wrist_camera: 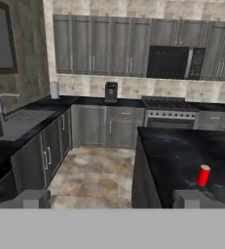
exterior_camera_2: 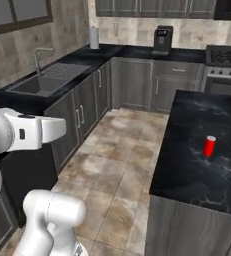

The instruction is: Pick the beer, bottled water, can from the counter and place them in the open cabinet.

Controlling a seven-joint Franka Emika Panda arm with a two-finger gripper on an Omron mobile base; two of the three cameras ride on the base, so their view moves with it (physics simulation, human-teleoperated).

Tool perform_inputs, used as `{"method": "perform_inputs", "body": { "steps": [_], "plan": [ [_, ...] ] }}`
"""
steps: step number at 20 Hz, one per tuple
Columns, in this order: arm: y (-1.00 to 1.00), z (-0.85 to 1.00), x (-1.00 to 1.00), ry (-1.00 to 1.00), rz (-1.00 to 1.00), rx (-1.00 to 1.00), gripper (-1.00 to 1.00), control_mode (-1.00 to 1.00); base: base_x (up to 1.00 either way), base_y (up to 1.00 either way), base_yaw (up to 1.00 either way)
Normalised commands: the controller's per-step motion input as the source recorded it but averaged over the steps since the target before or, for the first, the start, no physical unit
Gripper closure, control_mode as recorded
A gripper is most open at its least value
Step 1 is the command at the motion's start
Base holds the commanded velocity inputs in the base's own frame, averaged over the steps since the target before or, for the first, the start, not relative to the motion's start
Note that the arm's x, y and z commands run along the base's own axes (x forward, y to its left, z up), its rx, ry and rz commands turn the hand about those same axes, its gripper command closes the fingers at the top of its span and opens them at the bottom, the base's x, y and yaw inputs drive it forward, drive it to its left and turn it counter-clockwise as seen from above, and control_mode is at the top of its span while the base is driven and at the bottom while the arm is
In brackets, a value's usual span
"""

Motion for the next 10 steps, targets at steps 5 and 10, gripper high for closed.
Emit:
{"method": "perform_inputs", "body": {
  "steps": [5, 10],
  "plan": [
    [0.0, 0.0, 0.0, 0.0, 0.0, 0.0, -1.0, 1.0, 0.23, -0.84, -0.35],
    [0.0, 0.0, 0.0, 0.0, 0.0, 0.0, -1.0, 1.0, 0.14, -0.63, -0.26]
  ]
}}
